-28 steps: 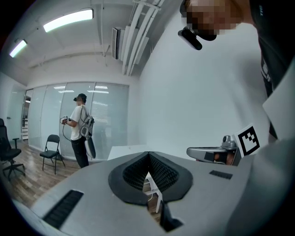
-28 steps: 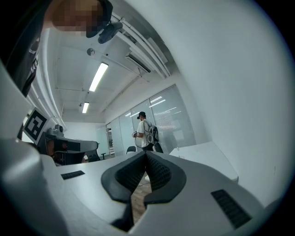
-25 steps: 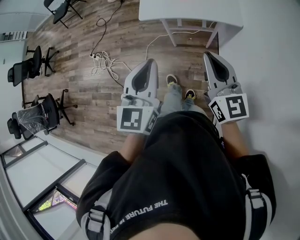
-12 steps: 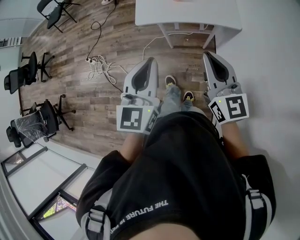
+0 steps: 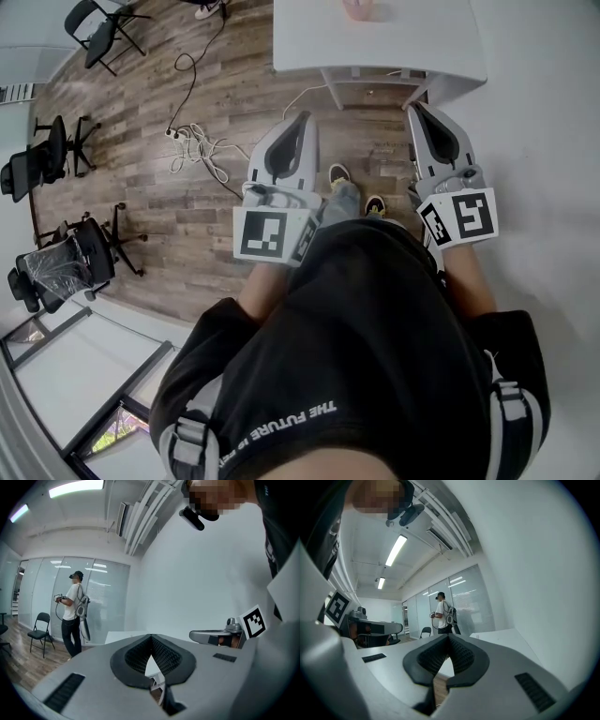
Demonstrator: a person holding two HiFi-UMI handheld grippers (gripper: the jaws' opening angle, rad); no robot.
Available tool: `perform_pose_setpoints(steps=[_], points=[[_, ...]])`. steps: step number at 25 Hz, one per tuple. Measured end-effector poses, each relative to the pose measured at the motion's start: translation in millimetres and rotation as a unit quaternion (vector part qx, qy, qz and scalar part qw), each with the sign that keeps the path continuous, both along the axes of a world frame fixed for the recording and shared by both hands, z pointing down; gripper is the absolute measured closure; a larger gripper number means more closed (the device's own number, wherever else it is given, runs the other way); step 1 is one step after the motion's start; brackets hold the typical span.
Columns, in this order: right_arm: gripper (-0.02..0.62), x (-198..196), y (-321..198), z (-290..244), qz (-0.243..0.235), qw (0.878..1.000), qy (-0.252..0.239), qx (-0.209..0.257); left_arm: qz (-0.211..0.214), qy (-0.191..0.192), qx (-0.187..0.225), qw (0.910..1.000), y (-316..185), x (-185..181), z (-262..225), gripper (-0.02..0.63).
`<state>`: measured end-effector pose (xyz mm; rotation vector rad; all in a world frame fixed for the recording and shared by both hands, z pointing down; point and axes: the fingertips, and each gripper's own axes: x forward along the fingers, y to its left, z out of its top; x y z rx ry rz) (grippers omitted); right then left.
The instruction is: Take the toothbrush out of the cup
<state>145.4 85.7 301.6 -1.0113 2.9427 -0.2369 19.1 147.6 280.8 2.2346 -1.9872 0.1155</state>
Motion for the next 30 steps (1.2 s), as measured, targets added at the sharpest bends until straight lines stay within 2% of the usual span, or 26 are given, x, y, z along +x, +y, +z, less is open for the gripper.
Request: perform_pose_setpoints(steps=[7, 11, 19, 30], points=[[0.580, -44, -26, -10, 0.004, 1.000, 0.011, 0.005, -0.001, 0.006, 0.003, 1.0000, -30, -48, -8, 0.586], [0.579, -67, -35, 0, 0.007, 1.000, 0.018, 0.004, 0.012, 0.020, 0.011, 0.9997, -39, -68, 0, 0.586], [0.580, -107, -42, -4, 0.019, 0.999, 0.025, 0.007, 0.036, 0.024, 0.020, 0.9989, -54, -103, -4, 0.586], [0.580, -114, -56, 3, 0.038, 0.999, 0.026, -0.001, 0.047, 0.028, 0.020, 0.9983, -69, -115, 8, 0.586]])
